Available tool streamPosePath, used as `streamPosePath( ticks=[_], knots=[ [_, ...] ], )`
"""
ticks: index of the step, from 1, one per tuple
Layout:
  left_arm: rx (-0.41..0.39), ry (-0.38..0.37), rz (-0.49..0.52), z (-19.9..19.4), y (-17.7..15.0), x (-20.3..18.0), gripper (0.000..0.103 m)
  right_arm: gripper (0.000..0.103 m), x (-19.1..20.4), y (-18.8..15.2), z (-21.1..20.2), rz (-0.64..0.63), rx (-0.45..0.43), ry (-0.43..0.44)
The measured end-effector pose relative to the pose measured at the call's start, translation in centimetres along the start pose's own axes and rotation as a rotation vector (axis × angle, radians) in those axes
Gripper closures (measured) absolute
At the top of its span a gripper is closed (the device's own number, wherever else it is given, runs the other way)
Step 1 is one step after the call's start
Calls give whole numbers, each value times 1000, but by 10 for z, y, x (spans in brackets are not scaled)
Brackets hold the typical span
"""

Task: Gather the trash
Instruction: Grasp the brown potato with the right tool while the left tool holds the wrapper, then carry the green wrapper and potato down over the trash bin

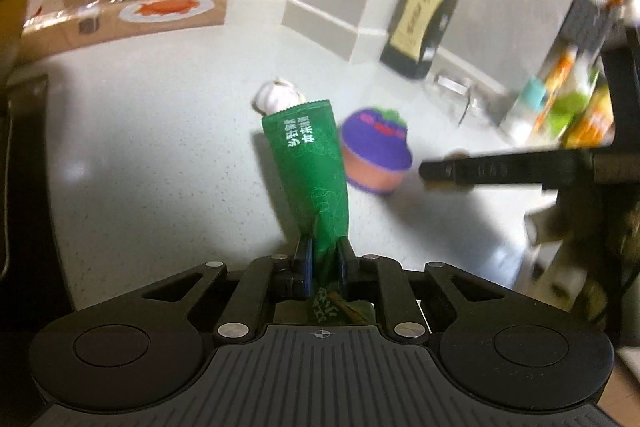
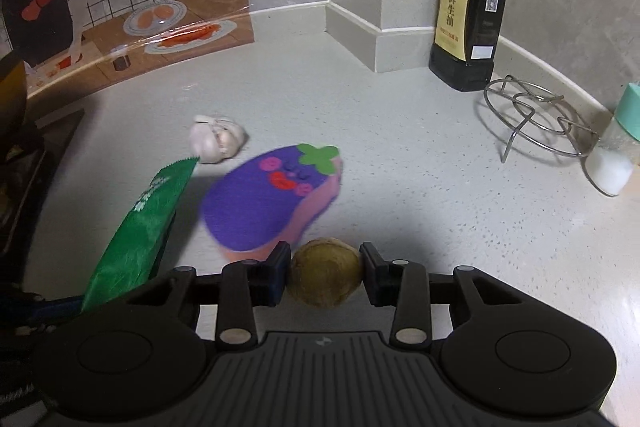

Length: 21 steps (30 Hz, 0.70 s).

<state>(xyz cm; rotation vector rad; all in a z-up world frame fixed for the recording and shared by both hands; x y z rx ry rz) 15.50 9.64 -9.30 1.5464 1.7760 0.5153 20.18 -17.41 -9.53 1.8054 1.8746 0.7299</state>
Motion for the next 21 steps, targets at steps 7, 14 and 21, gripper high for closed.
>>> streamPosePath(
  ticks=[7,14,21],
  knots=[
    [-40,-161,-39,-19,6,15,87,66,34,-4,-25,45,10,-53],
    [-64,-234,5,-34,3,-6,87,66,42,-29,-64,83,-11,-118],
    [-80,-293,83,-56,-22,-77,87,66,7,-79,-120,114,-54,-185]
  ],
)
Point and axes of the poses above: each gripper's, at about its wrist camera, not at the fingertips, and z roughly the way its jaws point, x to its left, y to its top, the point moved 4 cm from there along z, roughly the way its jaws point, and after that the axes turned 5 degrees about y, right-handed, at the moved point
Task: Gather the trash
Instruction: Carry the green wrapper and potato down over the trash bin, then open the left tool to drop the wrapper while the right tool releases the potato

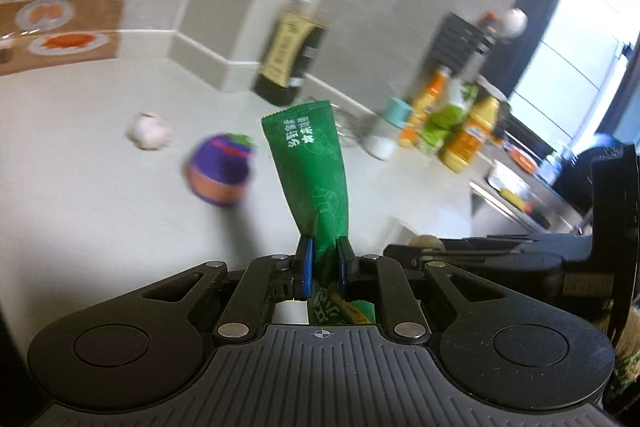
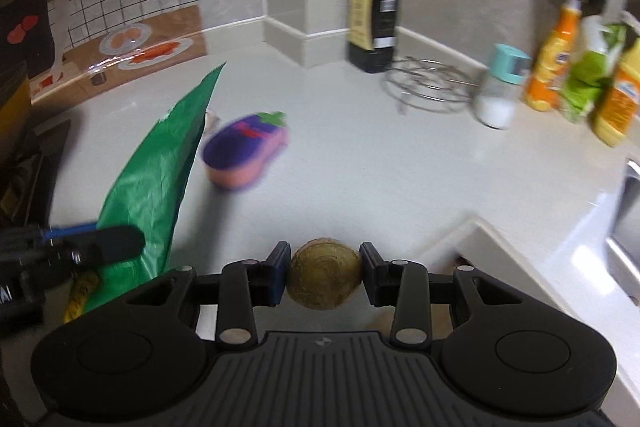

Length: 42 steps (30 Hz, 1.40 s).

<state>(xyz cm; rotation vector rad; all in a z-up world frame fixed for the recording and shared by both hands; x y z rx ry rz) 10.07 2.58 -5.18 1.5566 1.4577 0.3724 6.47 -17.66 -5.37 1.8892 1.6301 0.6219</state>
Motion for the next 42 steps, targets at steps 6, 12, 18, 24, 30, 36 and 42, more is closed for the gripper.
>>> streamPosePath(
  ticks=[6,12,18,24,30,36,42],
  knots=[
    [105,14,103,10,-52,-72,87,66,-71,-67,-43,38,-18,-34],
    [199,12,108,32,-96,-91,87,66,-126,-148,-55,121,70,-106],
    [398,42,219,107,-183,-98,87,66,-152,-221,-47,197,113,-129],
    [447,91,196,210,-260,-78,87,66,-165,-305,11,294,275,-133],
    [496,130,237,303,-316,-61,83,66,-166,-347,51,292,332,-122],
    [631,168,103,327,-354,-18,80,66,-179,-363,80,266,365,-106],
    [598,131,22,283,-331,-17,80,66,-180,-379,119,260,441,-51]
  ],
)
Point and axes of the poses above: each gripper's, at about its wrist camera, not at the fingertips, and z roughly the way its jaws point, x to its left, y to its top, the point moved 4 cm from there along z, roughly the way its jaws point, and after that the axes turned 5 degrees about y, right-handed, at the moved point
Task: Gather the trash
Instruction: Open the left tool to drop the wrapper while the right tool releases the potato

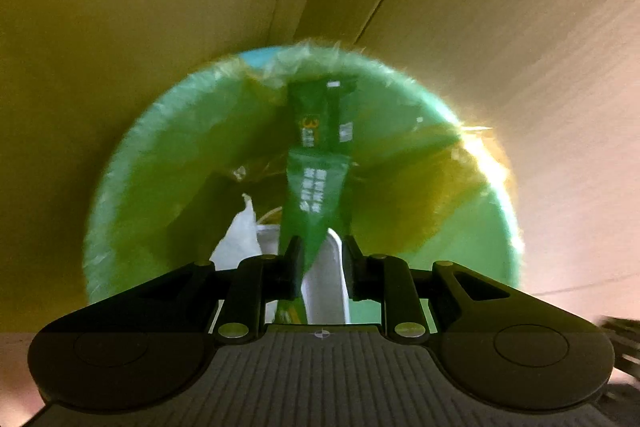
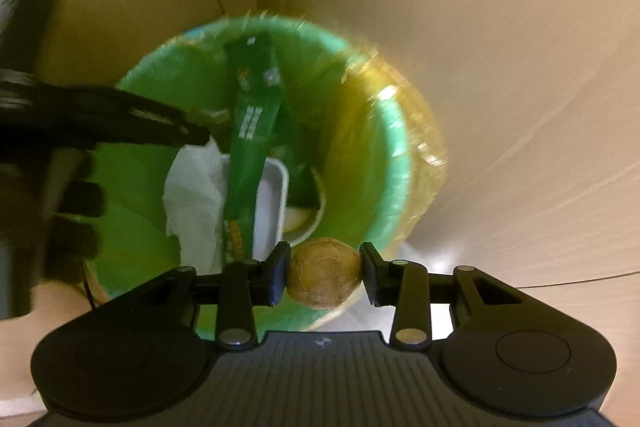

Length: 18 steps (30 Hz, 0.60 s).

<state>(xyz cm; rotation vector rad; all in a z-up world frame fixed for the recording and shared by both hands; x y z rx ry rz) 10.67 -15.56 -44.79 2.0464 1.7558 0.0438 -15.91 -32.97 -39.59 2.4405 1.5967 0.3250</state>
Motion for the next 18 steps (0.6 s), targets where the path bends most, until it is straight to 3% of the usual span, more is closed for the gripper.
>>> streamPosePath(
  ticks=[7,18],
  knots=[
    [-2,-56,-70,-42,-13,0,80,66,12,16,64,94,116,108],
    [53,-69,-94,-43,-27,23,80,64,39,65,188,118,187,152]
  ],
)
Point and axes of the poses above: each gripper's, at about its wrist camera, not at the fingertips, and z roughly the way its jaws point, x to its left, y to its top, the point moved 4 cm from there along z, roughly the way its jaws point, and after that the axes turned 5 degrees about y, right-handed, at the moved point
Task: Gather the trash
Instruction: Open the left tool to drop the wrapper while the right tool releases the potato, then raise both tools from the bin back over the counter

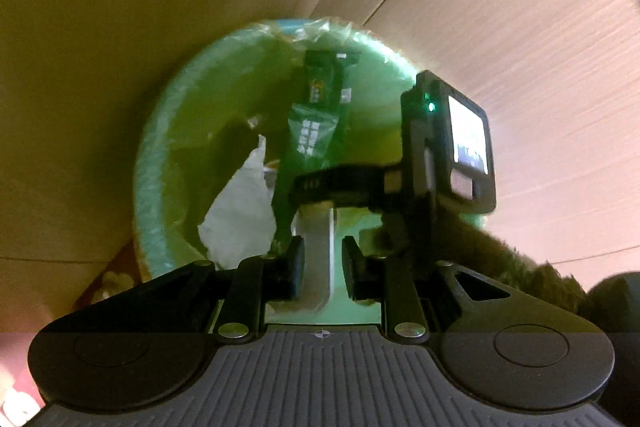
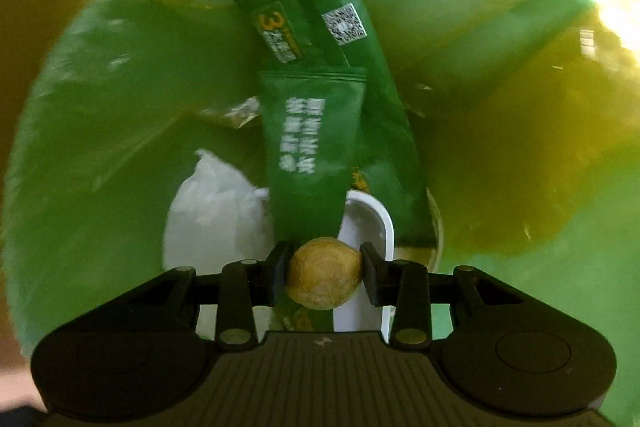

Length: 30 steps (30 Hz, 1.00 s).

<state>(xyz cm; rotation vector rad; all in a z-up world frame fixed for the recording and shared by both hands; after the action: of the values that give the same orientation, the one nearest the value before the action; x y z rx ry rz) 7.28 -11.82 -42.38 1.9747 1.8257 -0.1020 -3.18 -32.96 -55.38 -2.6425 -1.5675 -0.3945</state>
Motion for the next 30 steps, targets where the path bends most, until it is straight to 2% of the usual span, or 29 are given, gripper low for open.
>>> streamPosePath(
  ticks=[2,6,14,19,22,28,30],
  knots=[
    [-6,2,-5,-3,0,3,80,60,-3,6,0,30,21,23],
    [-4,21,6,-11,3,4,80,57,-7,9,-34,52,-41,22],
    [-32,31,64,-52,15,-14,80,57,-10,-19,-149,60,-176,-58],
    [-106,-6,134,-117,32,-53,80,57,4,-40,-231,-2,-251,-108],
    [-146,-25,168,-162,49,-77,80,57,25,-47,-286,-58,-303,-131],
    [-255,-40,242,-242,83,-105,80,56,71,-31,-377,-157,-447,-154],
    [-282,-43,248,-259,91,-104,80,51,88,-26,-400,-178,-505,-158]
  ],
)
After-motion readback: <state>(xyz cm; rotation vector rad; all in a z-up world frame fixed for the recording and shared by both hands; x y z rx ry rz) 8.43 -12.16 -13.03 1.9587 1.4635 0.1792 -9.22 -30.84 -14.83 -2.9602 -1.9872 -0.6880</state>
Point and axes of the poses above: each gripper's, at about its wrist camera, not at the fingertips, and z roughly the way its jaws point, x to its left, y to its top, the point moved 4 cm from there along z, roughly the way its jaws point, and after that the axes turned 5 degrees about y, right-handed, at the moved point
